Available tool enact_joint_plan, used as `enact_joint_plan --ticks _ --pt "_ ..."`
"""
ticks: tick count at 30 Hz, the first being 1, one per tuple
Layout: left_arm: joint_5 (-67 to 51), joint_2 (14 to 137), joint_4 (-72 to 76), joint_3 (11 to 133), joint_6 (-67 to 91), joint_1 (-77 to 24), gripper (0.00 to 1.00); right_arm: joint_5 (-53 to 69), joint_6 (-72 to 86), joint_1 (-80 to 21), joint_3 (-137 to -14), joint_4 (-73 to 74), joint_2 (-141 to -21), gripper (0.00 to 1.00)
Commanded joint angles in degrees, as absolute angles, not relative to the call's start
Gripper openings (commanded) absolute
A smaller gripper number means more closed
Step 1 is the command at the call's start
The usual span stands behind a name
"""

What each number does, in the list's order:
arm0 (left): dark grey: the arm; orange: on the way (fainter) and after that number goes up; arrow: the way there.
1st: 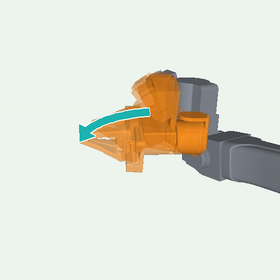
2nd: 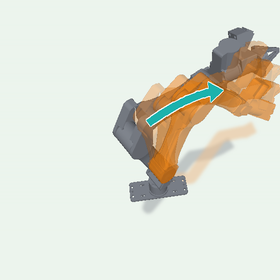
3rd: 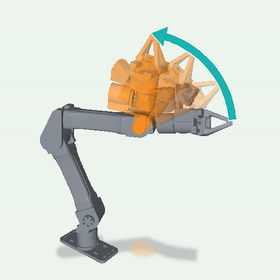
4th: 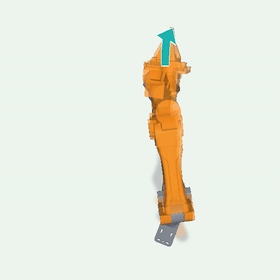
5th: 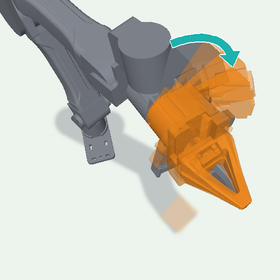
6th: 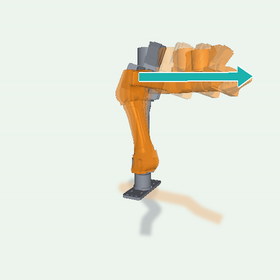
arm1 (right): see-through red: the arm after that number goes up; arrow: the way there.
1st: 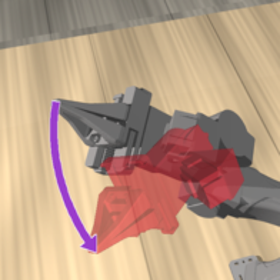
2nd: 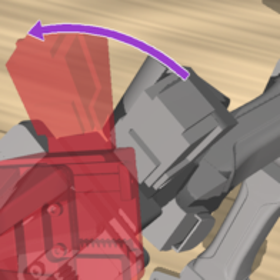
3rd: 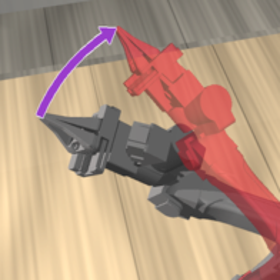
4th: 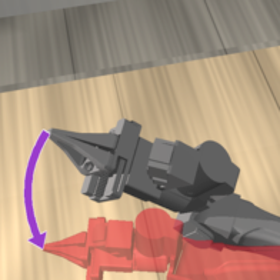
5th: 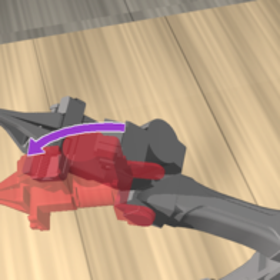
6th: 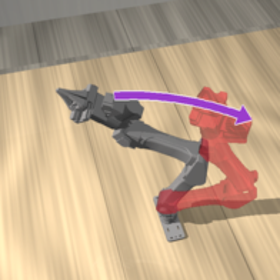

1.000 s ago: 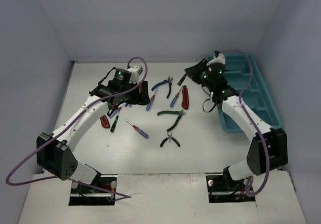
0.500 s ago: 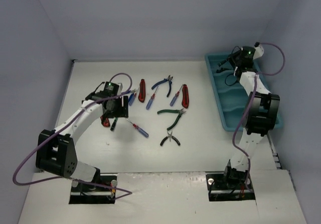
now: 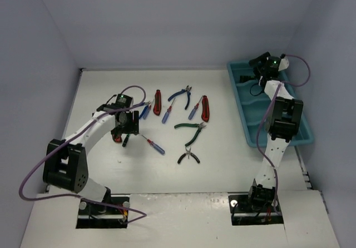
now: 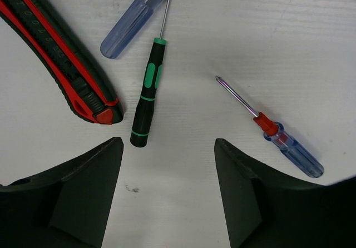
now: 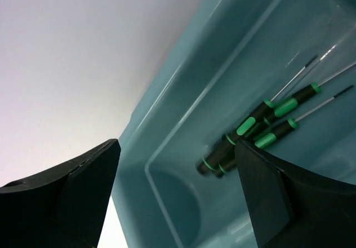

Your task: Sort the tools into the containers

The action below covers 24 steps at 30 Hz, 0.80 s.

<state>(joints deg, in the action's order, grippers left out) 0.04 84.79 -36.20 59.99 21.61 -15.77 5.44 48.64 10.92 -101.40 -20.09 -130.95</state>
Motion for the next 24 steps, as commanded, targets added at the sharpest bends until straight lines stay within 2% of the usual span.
enact_joint_plan --ticks 1,7,17,21,24 --pt "0.47 88.63 -36.47 61.14 19.83 -14.55 0.60 8.87 44.63 11.19 -98.08 -23.40 -118.58 0.82" --pt "0.00 94.45 -36.38 63.09 18.38 -13.89 0.49 8.97 40.53 9.51 -84.10 -23.47 -105.02 0.83" --pt "-3.15 99.17 -36.49 62.44 18.93 -12.04 0.43 12.16 39.94 0.33 -68.16 -23.36 -89.45 0.82" --pt "-7.94 99.47 -36.34 62.00 19.43 -12.18 0.10 14.47 40.50 -3.90 -64.22 -23.16 -85.66 0.83" --pt "-9.91 96.66 -36.43 61.92 19.29 -12.30 0.04 15.18 40.61 -6.57 -62.03 -23.01 -83.50 0.82"
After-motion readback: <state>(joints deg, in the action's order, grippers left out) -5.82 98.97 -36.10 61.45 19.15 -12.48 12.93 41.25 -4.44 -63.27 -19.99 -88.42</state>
